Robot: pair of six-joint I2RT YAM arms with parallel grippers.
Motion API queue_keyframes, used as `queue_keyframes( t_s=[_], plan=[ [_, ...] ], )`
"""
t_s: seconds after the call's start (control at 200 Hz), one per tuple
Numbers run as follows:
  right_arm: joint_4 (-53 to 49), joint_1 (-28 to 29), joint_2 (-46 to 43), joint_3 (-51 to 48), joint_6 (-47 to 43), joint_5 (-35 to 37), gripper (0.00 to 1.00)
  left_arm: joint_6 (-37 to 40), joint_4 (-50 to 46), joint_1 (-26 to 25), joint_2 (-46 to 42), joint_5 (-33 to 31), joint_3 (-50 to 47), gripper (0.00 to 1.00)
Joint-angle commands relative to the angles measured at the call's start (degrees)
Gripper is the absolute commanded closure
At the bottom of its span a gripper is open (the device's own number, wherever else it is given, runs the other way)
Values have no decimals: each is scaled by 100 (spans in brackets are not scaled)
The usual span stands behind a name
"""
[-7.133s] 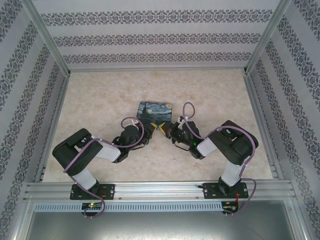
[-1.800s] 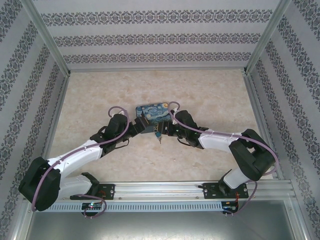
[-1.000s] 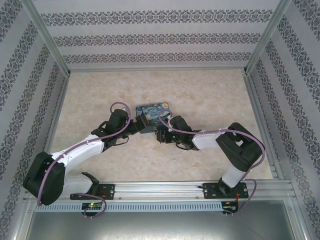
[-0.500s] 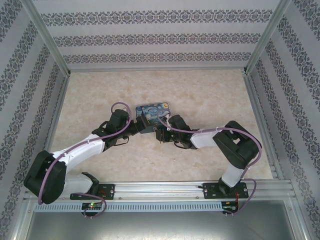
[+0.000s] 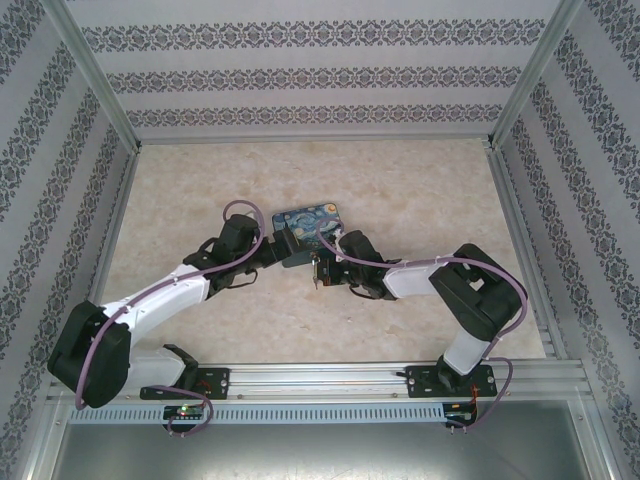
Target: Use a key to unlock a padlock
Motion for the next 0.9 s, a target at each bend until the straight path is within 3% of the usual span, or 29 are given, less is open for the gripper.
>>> queue_keyframes(
  t_s=[0.0,0.575,0.894],
  plan=[
    [87,-18,-136,-89,183,89,100,568,-621,82,140,-393,360,3],
    [242,1,-198,-336,1299,373,100,1343,-1261,-353,1252,-1481,1226,3],
    [497,25,-179,-526,2062,542,100,1280,-1196,-541,1505,-1604,1045,3]
  ],
)
